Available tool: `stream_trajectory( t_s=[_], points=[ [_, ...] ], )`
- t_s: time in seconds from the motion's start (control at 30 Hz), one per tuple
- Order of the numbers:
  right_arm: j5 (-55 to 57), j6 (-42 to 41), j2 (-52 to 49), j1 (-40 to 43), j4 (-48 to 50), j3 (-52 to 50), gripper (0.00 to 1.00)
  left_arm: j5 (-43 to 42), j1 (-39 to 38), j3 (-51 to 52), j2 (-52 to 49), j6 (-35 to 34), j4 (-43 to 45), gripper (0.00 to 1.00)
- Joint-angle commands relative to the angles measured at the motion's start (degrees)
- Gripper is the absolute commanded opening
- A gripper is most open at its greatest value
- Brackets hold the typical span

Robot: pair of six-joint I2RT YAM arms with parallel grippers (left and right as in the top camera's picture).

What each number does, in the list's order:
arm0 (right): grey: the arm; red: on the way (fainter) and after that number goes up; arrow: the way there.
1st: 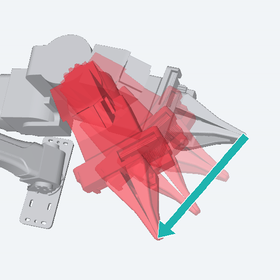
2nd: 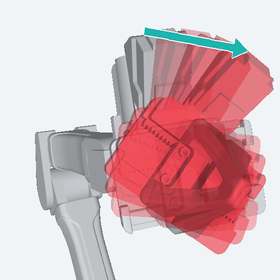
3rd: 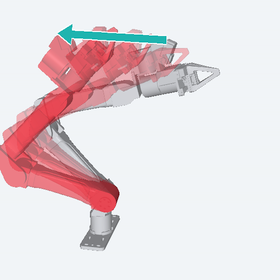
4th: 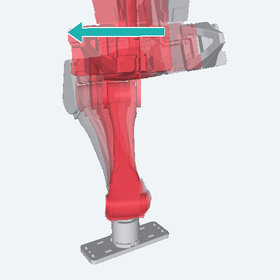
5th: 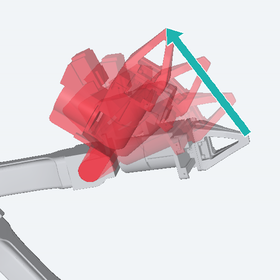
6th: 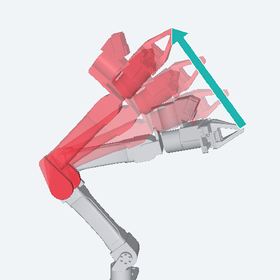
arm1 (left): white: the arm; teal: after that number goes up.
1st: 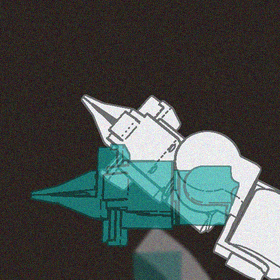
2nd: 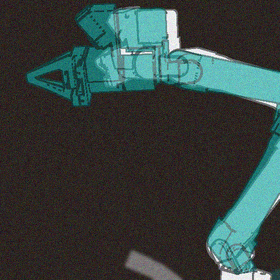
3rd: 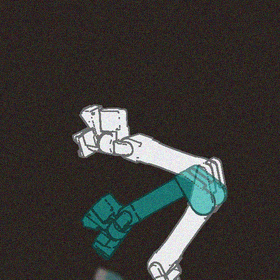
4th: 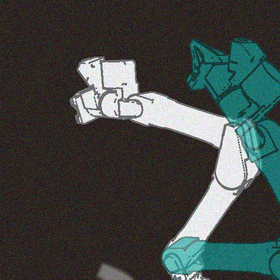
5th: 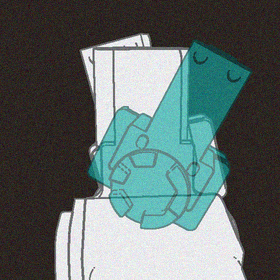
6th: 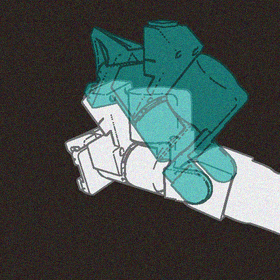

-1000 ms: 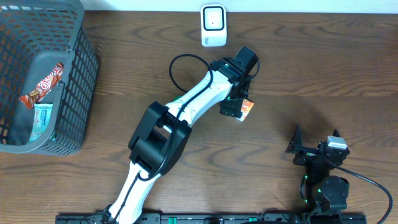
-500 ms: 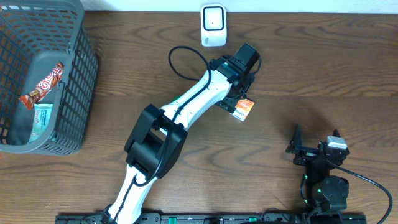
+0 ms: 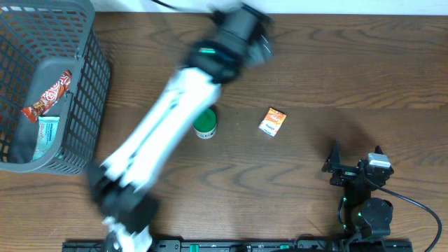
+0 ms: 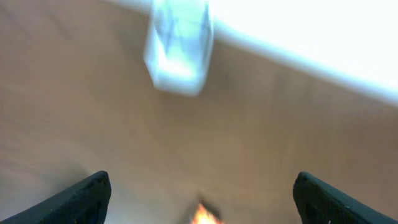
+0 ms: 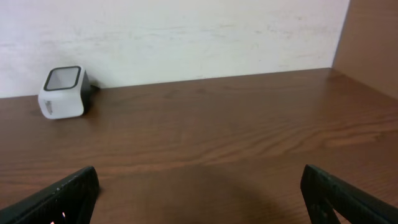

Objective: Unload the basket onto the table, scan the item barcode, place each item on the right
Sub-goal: 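Reach into the basket and grasp the mint-green ZAPPY wipes pack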

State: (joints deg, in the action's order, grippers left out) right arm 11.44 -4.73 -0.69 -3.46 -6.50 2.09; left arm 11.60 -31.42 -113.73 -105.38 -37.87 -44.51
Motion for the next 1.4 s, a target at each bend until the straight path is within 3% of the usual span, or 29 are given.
stream_trajectory(
  t_s=[0.0, 0.13, 0.3, 0.5, 0.73, 1.37],
  points=[
    [0.50, 0.72, 0.31, -0.24, 0.04, -0.24, 0.99, 12.26, 8.33, -1.79, 10.27, 9.88, -0.70, 0.95],
    [0.50, 0.72, 0.31, -0.24, 0.04, -0.24, 0.99, 11.54, 24.00, -1.79, 16.28, 4.28, -4.00, 0.95],
    [0.50, 0.72, 0.31, -0.24, 0.04, -0.24, 0.99, 6.23, 44.00, -1.73, 15.17, -3.89, -13.03, 0.95],
    [0.50, 0.72, 0.31, -0.24, 0.04, -0.24, 0.99, 1.90, 57.16, -1.68, 7.72, -3.85, -21.73, 0.95],
    [0.50, 0.72, 0.31, -0.24, 0.04, -0.24, 0.99, 1.88, 62.25, -1.55, -0.61, -3.13, -28.09, 0.95],
    [0.50, 0.72, 0.31, -0.22, 0.04, -0.24, 0.99, 1.70, 62.20, -1.44, -21.18, -7.91, -32.57, 0.95]
  ],
)
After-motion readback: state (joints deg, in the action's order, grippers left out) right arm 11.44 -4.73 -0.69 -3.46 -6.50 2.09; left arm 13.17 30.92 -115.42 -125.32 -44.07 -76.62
